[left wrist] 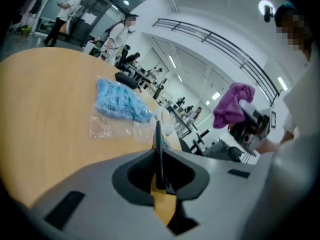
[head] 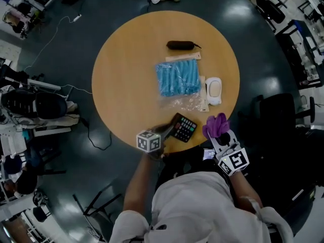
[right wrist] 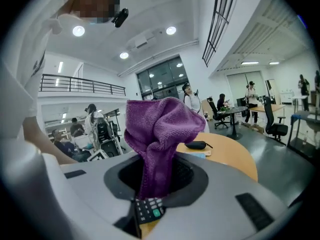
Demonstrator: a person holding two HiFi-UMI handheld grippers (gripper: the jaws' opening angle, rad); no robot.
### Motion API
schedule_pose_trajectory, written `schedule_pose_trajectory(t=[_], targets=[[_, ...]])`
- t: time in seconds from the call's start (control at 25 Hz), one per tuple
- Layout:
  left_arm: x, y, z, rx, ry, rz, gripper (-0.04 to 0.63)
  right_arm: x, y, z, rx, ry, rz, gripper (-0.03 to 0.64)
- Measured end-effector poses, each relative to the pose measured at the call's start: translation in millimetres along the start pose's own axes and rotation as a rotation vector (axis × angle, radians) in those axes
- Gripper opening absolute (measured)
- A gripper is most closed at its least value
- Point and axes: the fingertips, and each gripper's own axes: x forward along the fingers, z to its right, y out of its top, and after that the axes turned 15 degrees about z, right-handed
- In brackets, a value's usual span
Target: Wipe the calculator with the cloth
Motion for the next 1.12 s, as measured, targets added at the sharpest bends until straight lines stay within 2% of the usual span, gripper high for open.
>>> schedule_pose_trajectory(t=[0.08,0.16,0.24,0.4,0.48,0.64,1.0,1.12], targets=[[-16,26,18,-0.042,0.008,0.086,0.049,1,-6,-4,-0.049,0.02,-0.042,0.089],[-32,55,38,-0.045,0.013,0.149,0.049,7,-5,-11,-0.122,0.056,-0.079,0.089],[-49,84,58,0.003,0.026,0.191,0.049,19,2,-21,-0.212,0.119,-0.109,0.089],[-68,131,98,0.149,0.07,0.257,0.049,58,18,-48,-0.422,0.275,-0.158,0.089],[-70,142,115,0.178,0.058,0.275,0.049,77,19,-56,-0.518,0.316,-0.201,0.089],[-79,148,127,0.196,0.056,0.277,0.049,94,12,-72,-0.672,0.385,-0.301,0.089],[-99,131,123,0.088,0.076,0.23,0.049,67,-18,-134,-1.115,0.598,-0.384,0.087],[-99,121,122,0.05,0.075,0.218,0.049,55,-28,-137,-1.182,0.642,-0.391,0.087]])
